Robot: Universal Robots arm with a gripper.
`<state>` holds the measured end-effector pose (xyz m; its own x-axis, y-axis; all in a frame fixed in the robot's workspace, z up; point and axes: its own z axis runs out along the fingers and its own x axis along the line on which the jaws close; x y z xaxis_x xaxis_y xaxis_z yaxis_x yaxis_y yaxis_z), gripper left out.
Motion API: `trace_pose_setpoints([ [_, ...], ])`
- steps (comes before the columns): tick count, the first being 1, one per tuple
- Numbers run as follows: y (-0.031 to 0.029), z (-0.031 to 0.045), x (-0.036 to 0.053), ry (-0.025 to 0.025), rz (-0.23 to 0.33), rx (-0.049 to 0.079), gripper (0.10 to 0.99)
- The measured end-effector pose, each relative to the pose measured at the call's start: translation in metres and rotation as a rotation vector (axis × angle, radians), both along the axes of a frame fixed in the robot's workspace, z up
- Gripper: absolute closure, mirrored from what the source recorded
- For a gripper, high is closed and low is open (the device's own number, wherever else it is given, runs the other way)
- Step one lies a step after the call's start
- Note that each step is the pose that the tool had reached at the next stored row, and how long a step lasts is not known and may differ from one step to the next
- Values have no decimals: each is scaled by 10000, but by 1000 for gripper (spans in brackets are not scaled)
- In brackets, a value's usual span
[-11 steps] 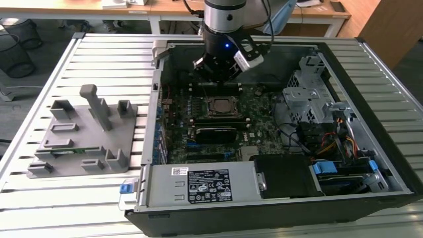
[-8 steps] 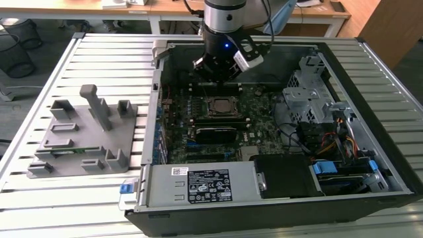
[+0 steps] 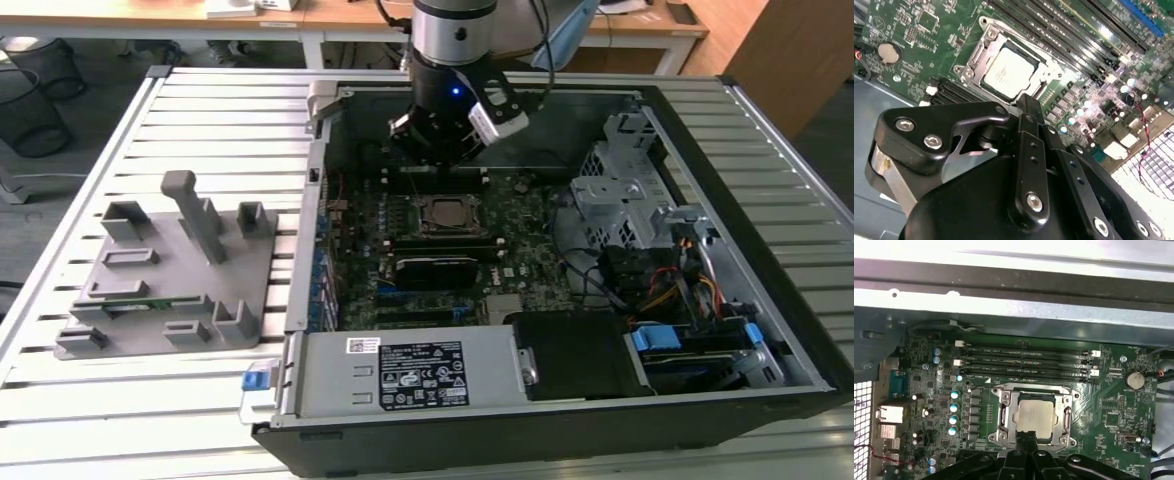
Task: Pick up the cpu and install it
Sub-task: 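Install the first cpu locking lever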
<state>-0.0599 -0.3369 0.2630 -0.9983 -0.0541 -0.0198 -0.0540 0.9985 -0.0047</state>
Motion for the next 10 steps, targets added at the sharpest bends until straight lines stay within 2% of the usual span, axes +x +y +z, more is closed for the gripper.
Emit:
trace_pose_setpoints([
  [1, 0, 36, -8, 21, -1, 3, 980],
  [4, 0, 37, -74, 23, 1, 1, 980],
  [5, 0, 37, -247, 23, 0, 1, 980],
  [10, 11, 36, -239, 23, -1, 2, 980],
])
